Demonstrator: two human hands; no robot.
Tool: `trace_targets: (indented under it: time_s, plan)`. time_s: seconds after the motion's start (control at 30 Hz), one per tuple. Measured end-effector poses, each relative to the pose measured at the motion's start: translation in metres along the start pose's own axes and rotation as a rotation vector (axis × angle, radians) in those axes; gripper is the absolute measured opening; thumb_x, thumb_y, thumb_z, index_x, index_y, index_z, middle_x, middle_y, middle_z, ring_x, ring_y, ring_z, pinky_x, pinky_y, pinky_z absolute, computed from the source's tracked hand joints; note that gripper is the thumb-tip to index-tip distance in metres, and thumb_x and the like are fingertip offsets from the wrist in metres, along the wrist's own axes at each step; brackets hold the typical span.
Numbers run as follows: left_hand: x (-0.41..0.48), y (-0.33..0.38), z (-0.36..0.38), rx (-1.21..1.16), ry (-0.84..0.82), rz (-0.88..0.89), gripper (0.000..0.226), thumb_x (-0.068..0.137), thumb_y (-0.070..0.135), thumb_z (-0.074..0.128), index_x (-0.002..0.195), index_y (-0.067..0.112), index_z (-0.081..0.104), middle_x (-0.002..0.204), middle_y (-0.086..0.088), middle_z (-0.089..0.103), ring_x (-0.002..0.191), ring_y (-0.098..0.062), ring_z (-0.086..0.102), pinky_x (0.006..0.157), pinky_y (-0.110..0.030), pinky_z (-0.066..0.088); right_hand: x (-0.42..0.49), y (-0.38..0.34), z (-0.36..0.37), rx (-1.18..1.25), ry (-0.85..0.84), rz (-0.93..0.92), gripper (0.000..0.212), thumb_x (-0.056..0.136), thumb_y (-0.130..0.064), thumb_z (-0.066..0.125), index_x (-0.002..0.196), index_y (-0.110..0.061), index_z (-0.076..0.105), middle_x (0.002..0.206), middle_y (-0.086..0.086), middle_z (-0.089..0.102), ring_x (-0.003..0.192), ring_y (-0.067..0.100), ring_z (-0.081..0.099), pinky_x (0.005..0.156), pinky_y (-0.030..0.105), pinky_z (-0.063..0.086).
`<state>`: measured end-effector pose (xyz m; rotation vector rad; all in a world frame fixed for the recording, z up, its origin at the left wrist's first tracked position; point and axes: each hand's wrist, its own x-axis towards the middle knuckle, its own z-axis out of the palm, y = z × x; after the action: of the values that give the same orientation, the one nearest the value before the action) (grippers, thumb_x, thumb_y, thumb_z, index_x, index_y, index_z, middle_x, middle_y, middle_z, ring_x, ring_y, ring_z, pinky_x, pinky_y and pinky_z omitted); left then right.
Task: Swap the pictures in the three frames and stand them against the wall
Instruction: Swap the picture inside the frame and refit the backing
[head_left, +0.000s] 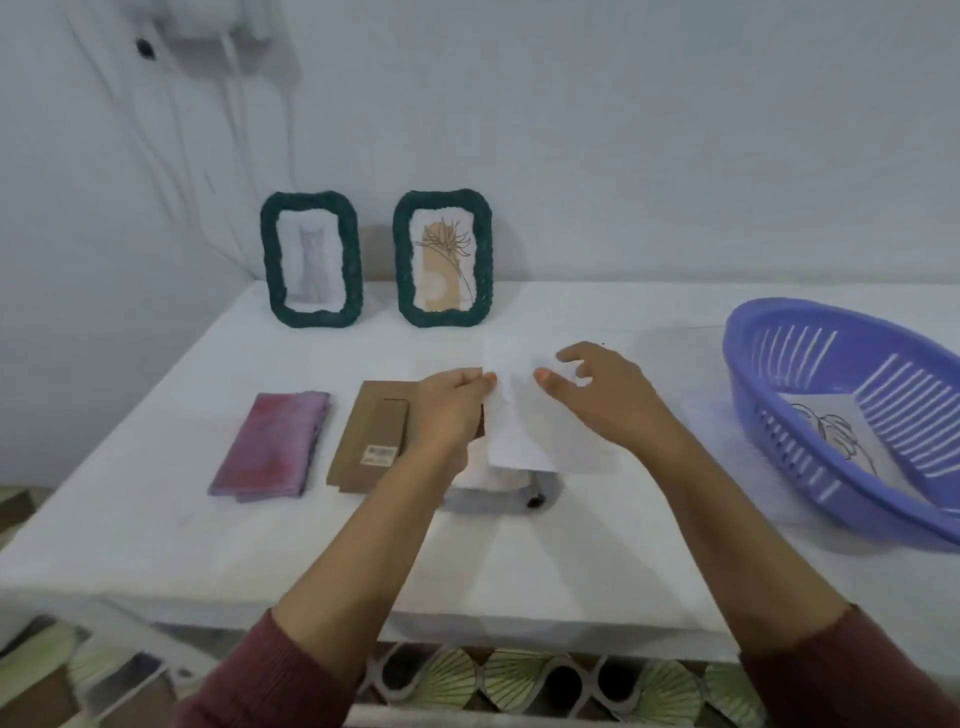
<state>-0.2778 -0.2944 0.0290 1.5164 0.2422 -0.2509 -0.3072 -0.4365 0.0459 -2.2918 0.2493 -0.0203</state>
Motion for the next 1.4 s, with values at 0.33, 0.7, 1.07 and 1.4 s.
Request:
trace_targets:
  time_s: [0.33, 0.7, 1.07, 1.4]
  plan:
    - [0.028, -0.025, -0.049, 0.336, 0.042, 0.026, 0.011, 0.088, 0.016, 0.059, 0.091, 0.010, 0.068, 0.109, -0.011, 0.068, 0.104, -0.027, 0.062, 0.096, -0.043, 0.049, 0.023, 0.014, 0.060, 0.195, 0.062, 0.230, 0.023, 0.077, -0.004, 0.070, 0.100, -0.004, 0.068, 0.109, 0.013, 0.067, 0.092, 0.021, 0.061, 0.079, 0.023, 0.043]
    - [0.030, -0.031, -0.045, 0.673, 0.138, 0.294, 0.018, 0.086, 0.006, 0.060, 0.103, 0.001, 0.066, 0.100, -0.011, 0.066, 0.096, -0.023, 0.060, 0.075, -0.022, 0.042, 0.028, 0.021, 0.061, -0.134, 0.086, 0.100, 0.030, 0.080, -0.018, 0.069, 0.109, -0.009, 0.066, 0.119, 0.006, 0.061, 0.109, 0.021, 0.058, 0.084, 0.025, 0.042]
    - [0.041, -0.030, -0.052, 0.782, -0.102, 0.191, 0.043, 0.081, 0.016, 0.069, 0.122, 0.009, 0.058, 0.131, -0.013, 0.051, 0.119, -0.025, 0.049, 0.101, -0.034, 0.042, 0.033, 0.049, 0.055, 0.040, 0.007, 0.068, 0.035, 0.074, -0.024, 0.075, 0.108, -0.019, 0.068, 0.100, 0.002, 0.056, 0.095, 0.009, 0.048, 0.079, 0.021, 0.032]
    - [0.045, -0.032, -0.054, 0.852, -0.134, 0.233, 0.051, 0.079, 0.016, 0.071, 0.127, 0.010, 0.055, 0.135, -0.012, 0.049, 0.121, -0.025, 0.047, 0.098, -0.029, 0.039, 0.036, 0.052, 0.058, 0.032, 0.061, 0.030, 0.034, 0.078, -0.022, 0.072, 0.112, -0.019, 0.067, 0.080, -0.008, 0.047, 0.087, 0.013, 0.047, 0.063, 0.016, 0.034]
